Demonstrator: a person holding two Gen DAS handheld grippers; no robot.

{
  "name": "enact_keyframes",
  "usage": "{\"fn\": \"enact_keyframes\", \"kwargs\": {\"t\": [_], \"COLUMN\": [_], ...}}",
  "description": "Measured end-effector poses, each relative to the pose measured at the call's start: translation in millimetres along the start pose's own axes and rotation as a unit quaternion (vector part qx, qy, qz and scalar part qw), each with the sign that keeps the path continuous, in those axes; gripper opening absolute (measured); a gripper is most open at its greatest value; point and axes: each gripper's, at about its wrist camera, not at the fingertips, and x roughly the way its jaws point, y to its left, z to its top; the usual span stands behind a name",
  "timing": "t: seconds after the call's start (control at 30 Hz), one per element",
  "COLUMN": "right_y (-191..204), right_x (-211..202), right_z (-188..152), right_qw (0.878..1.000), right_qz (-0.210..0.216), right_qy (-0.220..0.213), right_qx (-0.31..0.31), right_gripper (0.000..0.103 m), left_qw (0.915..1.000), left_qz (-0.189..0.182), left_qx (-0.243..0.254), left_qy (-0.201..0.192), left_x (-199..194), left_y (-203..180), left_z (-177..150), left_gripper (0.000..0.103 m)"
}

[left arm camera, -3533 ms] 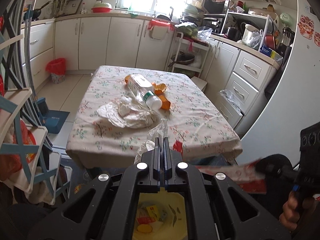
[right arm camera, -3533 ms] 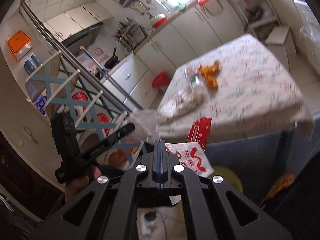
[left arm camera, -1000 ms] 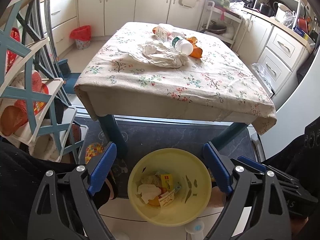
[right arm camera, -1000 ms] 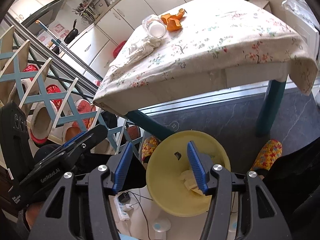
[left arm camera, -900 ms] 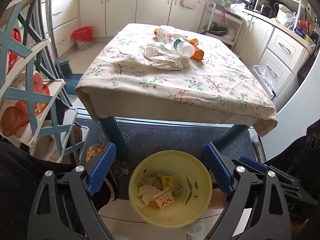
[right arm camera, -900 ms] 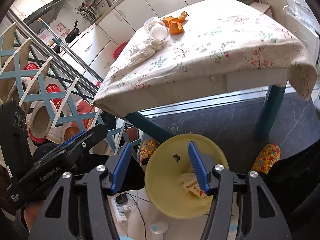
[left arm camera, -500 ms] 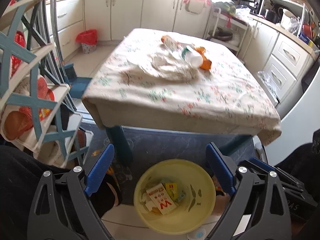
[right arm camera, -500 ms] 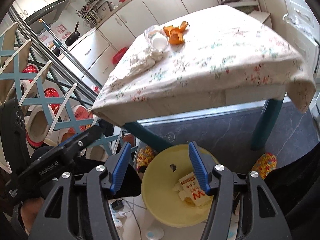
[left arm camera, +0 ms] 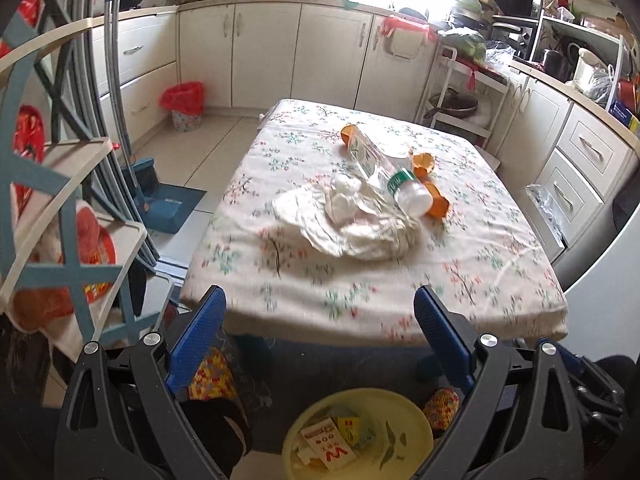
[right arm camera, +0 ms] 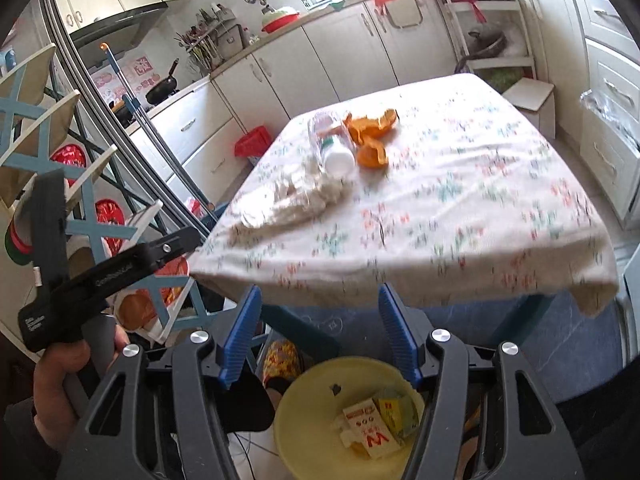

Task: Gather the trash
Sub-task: 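Raise both open tools from the basin back over the table, then grasp the clear plastic bag with the left gripper while the right gripper grasps an orange peel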

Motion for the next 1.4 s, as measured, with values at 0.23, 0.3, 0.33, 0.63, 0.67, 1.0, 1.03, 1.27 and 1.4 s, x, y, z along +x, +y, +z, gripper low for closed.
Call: {"fn": "enact_keyframes", "kwargs": {"t": [0.23, 0.3, 0.33, 0.63, 0.67, 1.0, 1.03, 1.27, 1.4], "right_y": [5.5, 7.8, 9.8, 21.1, 20.3, -3.7, -7.2, -25.9, -23.1], "right_x": [11.7, 15.6, 19.2, 56.1, 60.3, 111.4, 114.8, 140.2, 155.2], "right_z": [40.2, 51.0, 58.2, 88.5, 90.1, 118.2, 120.4, 124.3, 121.7], "right_qw": [0.999, 0.999, 0.999, 0.997, 0.997, 0.994, 0.993, 0.984, 0.979], "right_qz": [0.019, 0.02, 0.023, 0.03, 0.033, -0.061, -0.074, -0.116, -0.118], "right_qy": [-0.015, -0.019, -0.021, -0.009, -0.005, 0.019, 0.022, 0.062, 0.077], "right_qx": [-0.024, -0.034, -0.041, -0.076, -0.075, -0.087, -0.091, -0.121, -0.148], "right_gripper": [0.059, 0.059, 0.059, 0.059, 0.059, 0.059, 0.059, 0.051, 0.046], "left_qw": [0.9994, 0.9991, 0.9988, 0.9968, 0.9966, 0.9941, 0.994, 0.9924, 0.9891], "left_qz": [-0.002, 0.0, 0.0, 0.005, 0.004, -0.008, -0.009, -0.029, -0.052], "left_qx": [-0.023, -0.028, -0.031, -0.06, -0.063, -0.089, -0.09, -0.098, -0.11], "left_qy": [0.028, 0.034, 0.038, 0.053, 0.054, 0.061, 0.06, 0.069, 0.083], "left_x": [34.3, 44.2, 49.7, 87.0, 89.4, 116.6, 117.6, 134.0, 144.7], "left_y": [13.3, 15.4, 16.3, 21.9, 22.7, 28.1, 29.1, 30.1, 31.8], "left_z": [24.0, 29.4, 32.2, 48.8, 50.1, 58.8, 59.1, 64.9, 64.2], "left_gripper": [0.091, 0.091, 0.091, 0.091, 0.091, 0.09, 0.089, 0.074, 0.056]}}
